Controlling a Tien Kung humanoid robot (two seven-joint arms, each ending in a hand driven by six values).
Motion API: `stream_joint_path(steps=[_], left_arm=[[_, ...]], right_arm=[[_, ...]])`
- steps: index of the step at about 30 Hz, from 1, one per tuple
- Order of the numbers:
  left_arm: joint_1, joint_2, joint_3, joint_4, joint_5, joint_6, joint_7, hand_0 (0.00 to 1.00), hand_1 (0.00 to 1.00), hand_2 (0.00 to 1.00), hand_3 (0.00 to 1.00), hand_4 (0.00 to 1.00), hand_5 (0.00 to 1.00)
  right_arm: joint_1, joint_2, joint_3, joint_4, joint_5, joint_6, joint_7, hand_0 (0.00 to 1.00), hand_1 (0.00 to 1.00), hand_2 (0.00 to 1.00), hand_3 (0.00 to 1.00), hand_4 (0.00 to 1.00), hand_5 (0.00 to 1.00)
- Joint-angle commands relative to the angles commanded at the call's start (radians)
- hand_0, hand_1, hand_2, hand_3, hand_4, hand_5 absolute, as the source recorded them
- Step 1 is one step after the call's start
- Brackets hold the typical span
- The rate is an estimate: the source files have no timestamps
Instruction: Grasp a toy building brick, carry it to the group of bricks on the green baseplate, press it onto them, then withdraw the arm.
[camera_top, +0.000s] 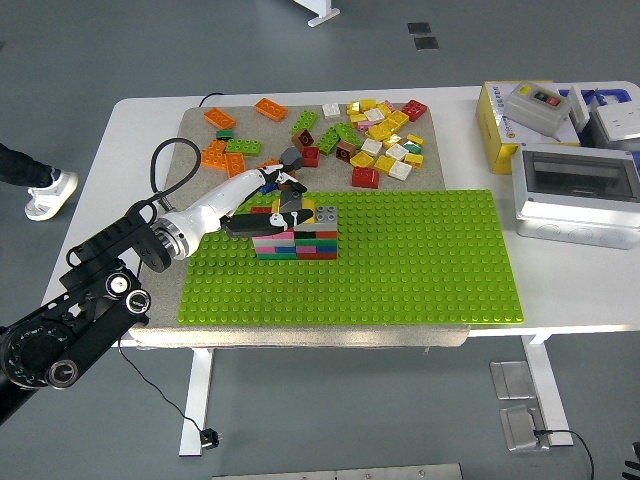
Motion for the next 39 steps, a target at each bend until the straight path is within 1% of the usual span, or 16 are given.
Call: stream_joint_path(steps=[9,23,27,30,33,37,38,39], left_arm=[[-0.003,0.002,-0.005,0.000,-0.010,-0.001,-0.004,0.944,0.990,0.998,0.714,0.823,0.740],[-0.010,0.008,-0.007,-0.038,-0.043,-0.003,-0.016,0.943,0.987,0.998,0.712,0.822,0.740],[-0.010,0.008,-0.009,-0.045,-0.043,-0.003,-0.017,0.942,0.987,0.998,0.710,0.821,0.740],[-0.004,0.011,-0.020,-0.064,-0.032,-0.003,-0.013,0.942,0.987,0.998,0.710,0.821,0.740],[0.020,0.027,-0.059,-0.123,0.004,-0.006,-0.001,0.941,0.980,0.998,0.713,0.825,0.739],[0.090,0.082,-0.136,-0.223,0.072,-0.005,0.008,0.941,0.980,0.998,0.713,0.825,0.739],[0.108,0.098,-0.155,-0.248,0.081,-0.003,0.006,0.938,0.953,0.985,0.754,0.825,0.736],[0.128,0.115,-0.174,-0.270,0.086,-0.001,0.003,0.938,0.953,0.985,0.754,0.825,0.736]], right_arm=[[-0.002,0.000,-0.010,0.000,0.010,-0.001,0.002,0.791,0.685,0.709,0.689,0.521,0.890],[-0.001,-0.001,-0.008,0.000,0.013,-0.001,0.003,0.791,0.685,0.708,0.688,0.517,0.893],[0.000,-0.001,-0.013,0.000,0.020,-0.001,0.004,0.791,0.685,0.707,0.686,0.517,0.895],[0.000,-0.002,-0.016,0.000,0.024,-0.001,0.005,0.791,0.685,0.707,0.686,0.517,0.895],[-0.003,-0.003,-0.020,0.000,0.035,0.000,0.005,0.791,0.685,0.708,0.686,0.515,0.894],[-0.011,-0.003,-0.024,0.000,0.062,0.003,0.004,0.791,0.685,0.708,0.686,0.515,0.894],[-0.013,-0.003,-0.024,0.000,0.071,0.005,0.003,0.791,0.685,0.709,0.689,0.517,0.894],[-0.016,-0.003,-0.023,0.000,0.081,0.006,0.002,0.791,0.685,0.709,0.689,0.517,0.894]])
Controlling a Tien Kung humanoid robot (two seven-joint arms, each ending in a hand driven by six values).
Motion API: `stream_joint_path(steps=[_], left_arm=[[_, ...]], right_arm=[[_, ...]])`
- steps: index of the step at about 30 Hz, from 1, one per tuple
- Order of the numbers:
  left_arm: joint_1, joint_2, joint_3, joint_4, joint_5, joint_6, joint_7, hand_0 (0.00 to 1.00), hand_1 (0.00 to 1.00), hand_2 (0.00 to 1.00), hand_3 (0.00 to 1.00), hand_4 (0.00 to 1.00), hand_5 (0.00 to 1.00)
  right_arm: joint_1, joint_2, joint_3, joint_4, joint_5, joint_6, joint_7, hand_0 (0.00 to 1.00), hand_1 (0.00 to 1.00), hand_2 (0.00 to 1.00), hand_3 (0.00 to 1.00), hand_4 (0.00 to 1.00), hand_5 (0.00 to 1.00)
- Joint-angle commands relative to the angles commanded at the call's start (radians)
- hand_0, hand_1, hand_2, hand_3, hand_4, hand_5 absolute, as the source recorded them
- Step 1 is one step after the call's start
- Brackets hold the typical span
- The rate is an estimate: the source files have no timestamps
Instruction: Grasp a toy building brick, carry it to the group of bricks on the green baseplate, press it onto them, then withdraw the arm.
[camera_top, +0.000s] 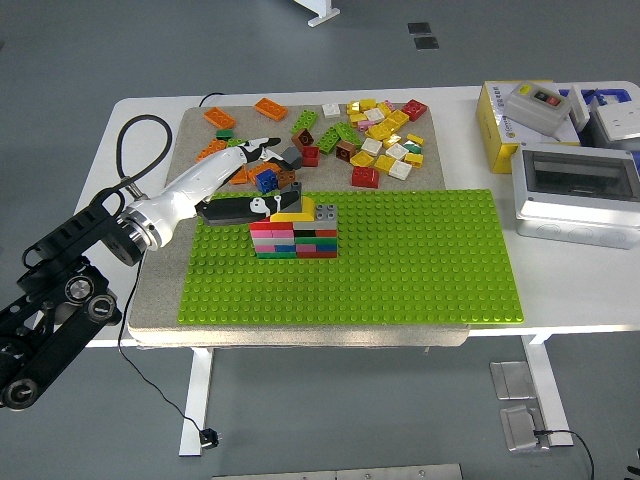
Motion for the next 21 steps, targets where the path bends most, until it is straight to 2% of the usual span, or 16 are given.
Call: stream_joint_path(steps=[4,5,6,10,11,15,18,21], left_arm=[[0.089,0.057,-0.087,-0.099,-0.016,0.018,-0.028,0.938,0.953,0.985,0.754,0.825,0.736],[0.112,0.060,-0.108,-0.120,-0.021,0.024,-0.037,0.904,0.914,0.936,0.764,0.800,0.712],[0.133,0.059,-0.129,-0.138,-0.027,0.029,-0.045,0.904,0.914,0.936,0.764,0.800,0.712],[0.229,0.019,-0.219,-0.131,-0.023,0.037,-0.059,0.904,0.914,0.936,0.764,0.800,0.712],[0.262,0.000,-0.250,-0.107,-0.014,0.036,-0.058,0.878,0.887,0.893,0.771,0.777,0.699],[0.335,-0.027,-0.279,-0.046,0.004,0.030,-0.052,0.878,0.887,0.893,0.771,0.777,0.699],[0.351,-0.037,-0.273,-0.017,0.008,0.025,-0.047,0.870,0.872,0.872,0.773,0.768,0.693],[0.347,-0.042,-0.261,0.007,0.006,0.016,-0.048,0.870,0.872,0.872,0.773,0.768,0.693]], right_arm=[[-0.010,0.000,0.013,0.000,0.027,0.008,-0.010,0.791,0.685,0.709,0.689,0.517,0.894],[-0.012,0.000,0.019,0.000,0.031,0.010,-0.014,0.792,0.685,0.716,0.690,0.518,0.895],[-0.014,0.000,0.026,0.000,0.035,0.013,-0.019,0.792,0.685,0.716,0.690,0.518,0.895],[-0.022,0.002,0.051,0.000,0.059,0.024,-0.038,0.792,0.685,0.716,0.690,0.518,0.895],[-0.023,0.003,0.062,0.000,0.060,0.026,-0.046,0.780,0.691,0.728,0.697,0.522,0.893],[-0.020,0.008,0.085,0.000,0.043,0.025,-0.067,0.780,0.691,0.728,0.697,0.522,0.893],[-0.017,0.012,0.093,0.000,0.031,0.023,-0.078,0.779,0.693,0.729,0.697,0.519,0.901],[-0.012,0.018,0.099,0.000,0.015,0.021,-0.089,0.779,0.693,0.729,0.697,0.519,0.901]])
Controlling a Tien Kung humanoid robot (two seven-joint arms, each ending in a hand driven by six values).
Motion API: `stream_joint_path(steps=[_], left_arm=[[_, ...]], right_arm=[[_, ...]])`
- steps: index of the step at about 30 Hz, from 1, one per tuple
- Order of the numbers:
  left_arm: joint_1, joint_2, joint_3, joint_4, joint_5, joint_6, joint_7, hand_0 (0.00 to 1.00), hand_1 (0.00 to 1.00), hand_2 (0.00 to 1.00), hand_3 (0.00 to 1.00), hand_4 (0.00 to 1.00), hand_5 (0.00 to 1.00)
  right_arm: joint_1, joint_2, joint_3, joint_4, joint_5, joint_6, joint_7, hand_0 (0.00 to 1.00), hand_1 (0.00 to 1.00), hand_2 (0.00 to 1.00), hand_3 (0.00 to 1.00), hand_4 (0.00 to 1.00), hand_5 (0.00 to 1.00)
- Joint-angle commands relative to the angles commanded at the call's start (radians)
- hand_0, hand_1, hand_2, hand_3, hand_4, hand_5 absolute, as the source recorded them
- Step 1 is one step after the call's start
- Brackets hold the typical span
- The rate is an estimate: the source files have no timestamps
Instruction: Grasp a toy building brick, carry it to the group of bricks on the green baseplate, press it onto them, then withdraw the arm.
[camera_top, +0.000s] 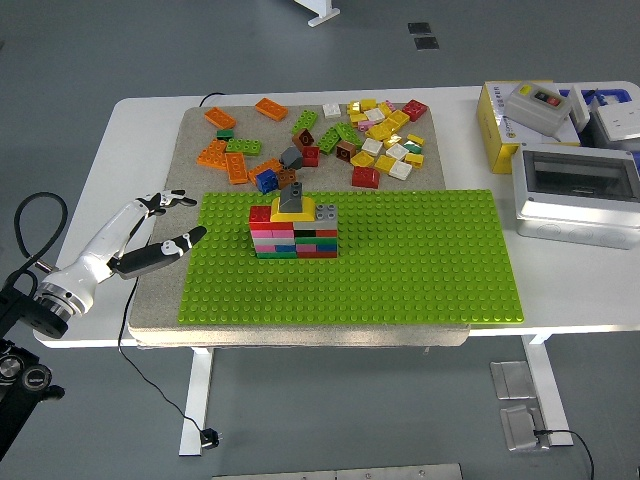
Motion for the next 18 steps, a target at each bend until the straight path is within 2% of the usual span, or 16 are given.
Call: stream_joint_path(steps=[15,18], left_arm=[[-0.025,0.004,0.023,0.075,-0.002,-0.022,0.009,0.868,0.855,0.861,0.776,0.747,0.667],[-0.028,0.011,0.034,0.082,-0.002,-0.023,0.013,0.868,0.855,0.861,0.776,0.747,0.667]], right_arm=[[0.013,0.030,-0.046,0.000,-0.021,-0.007,-0.063,0.769,0.693,0.729,0.702,0.497,0.906],[0.013,0.039,-0.022,0.000,-0.057,-0.014,-0.086,0.769,0.693,0.729,0.702,0.497,0.906]])
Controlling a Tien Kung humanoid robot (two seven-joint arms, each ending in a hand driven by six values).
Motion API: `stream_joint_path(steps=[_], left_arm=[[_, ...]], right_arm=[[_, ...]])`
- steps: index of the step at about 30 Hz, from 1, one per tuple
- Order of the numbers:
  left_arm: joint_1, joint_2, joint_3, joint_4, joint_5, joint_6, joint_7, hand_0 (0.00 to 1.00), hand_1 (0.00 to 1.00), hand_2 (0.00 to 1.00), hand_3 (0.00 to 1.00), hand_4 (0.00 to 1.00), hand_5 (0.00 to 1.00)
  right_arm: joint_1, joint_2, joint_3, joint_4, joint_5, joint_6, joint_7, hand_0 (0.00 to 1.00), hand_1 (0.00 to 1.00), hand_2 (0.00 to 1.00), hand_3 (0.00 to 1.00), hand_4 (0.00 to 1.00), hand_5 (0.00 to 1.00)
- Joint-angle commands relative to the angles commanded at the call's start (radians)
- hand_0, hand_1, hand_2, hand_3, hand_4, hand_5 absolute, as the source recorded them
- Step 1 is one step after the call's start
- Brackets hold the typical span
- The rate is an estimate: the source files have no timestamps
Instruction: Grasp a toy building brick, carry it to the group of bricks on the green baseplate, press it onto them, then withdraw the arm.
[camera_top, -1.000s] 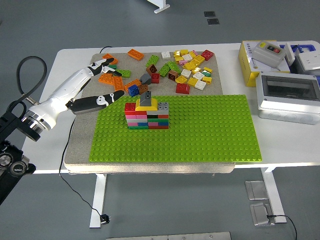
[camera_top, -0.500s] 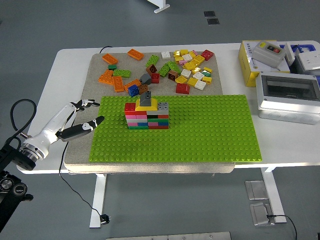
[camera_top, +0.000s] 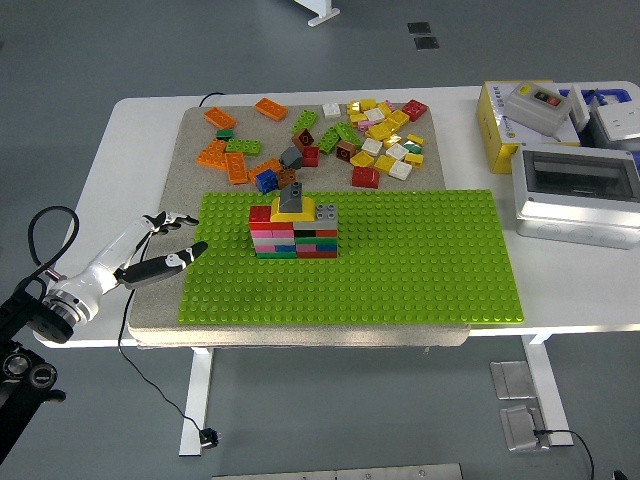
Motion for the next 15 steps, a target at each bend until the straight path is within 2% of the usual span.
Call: stream_joint_path(steps=[6,15], left_arm=[[0.000,0.011,0.006,0.006,0.000,-0.002,0.004,0.867,0.853,0.863,0.778,0.747,0.664],[0.002,0.015,-0.002,0.008,0.002,-0.005,0.009,0.869,0.851,0.863,0.778,0.733,0.653]], right_arm=[[-0.005,0.014,0.065,0.000,-0.089,-0.018,-0.039,0.766,0.693,0.734,0.703,0.492,0.911],[-0.008,0.021,0.093,0.000,-0.140,-0.024,-0.061,0.766,0.703,0.732,0.704,0.482,0.909]])
